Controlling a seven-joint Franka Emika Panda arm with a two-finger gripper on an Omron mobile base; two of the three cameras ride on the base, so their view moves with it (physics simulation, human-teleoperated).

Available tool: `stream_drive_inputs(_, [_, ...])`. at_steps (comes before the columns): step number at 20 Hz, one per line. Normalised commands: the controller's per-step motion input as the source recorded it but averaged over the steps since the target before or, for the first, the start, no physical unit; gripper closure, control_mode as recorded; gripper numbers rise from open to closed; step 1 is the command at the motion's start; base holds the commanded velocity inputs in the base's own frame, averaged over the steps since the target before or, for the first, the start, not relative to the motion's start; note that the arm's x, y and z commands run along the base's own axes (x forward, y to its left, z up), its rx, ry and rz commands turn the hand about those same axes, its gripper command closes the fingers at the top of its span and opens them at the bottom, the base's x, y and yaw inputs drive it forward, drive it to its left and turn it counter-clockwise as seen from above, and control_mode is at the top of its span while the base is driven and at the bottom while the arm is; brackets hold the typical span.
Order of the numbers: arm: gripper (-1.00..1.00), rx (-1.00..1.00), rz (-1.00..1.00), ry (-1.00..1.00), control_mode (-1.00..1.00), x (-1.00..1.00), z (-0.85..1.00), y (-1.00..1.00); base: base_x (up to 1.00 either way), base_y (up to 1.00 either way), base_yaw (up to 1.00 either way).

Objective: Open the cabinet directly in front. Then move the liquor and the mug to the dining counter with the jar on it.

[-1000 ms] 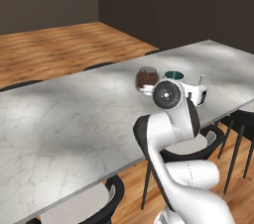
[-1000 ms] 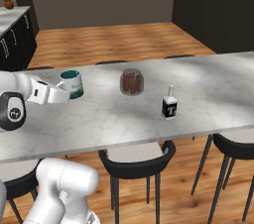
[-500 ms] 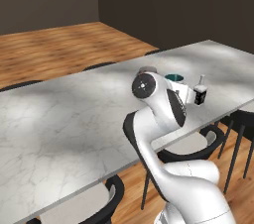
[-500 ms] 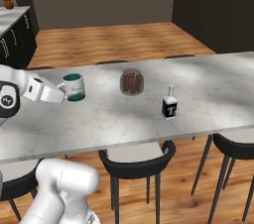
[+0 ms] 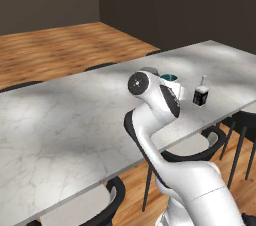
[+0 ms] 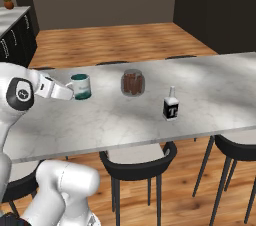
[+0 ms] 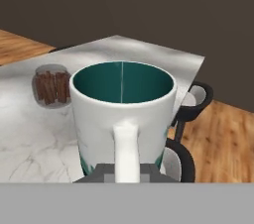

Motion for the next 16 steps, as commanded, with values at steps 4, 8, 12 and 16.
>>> stream_drive_inputs(4, [1.0, -0.02, 0.0, 0.0, -1.0, 0.46, -0.5, 0.0, 0.0, 0.0, 0.0])
stream_drive_inputs(8, [1.0, -0.04, 0.0, 0.03, -1.0, 0.22, -0.77, 0.0, 0.0, 0.0, 0.0])
stream_drive_inputs(12, [1.0, 0.0, 0.0, 0.0, -1.0, 0.21, -0.46, 0.0, 0.0, 0.0, 0.0])
stream_drive_inputs(16, [1.0, 0.0, 0.0, 0.0, -1.0, 0.26, -0.24, 0.0, 0.0, 0.0, 0.0])
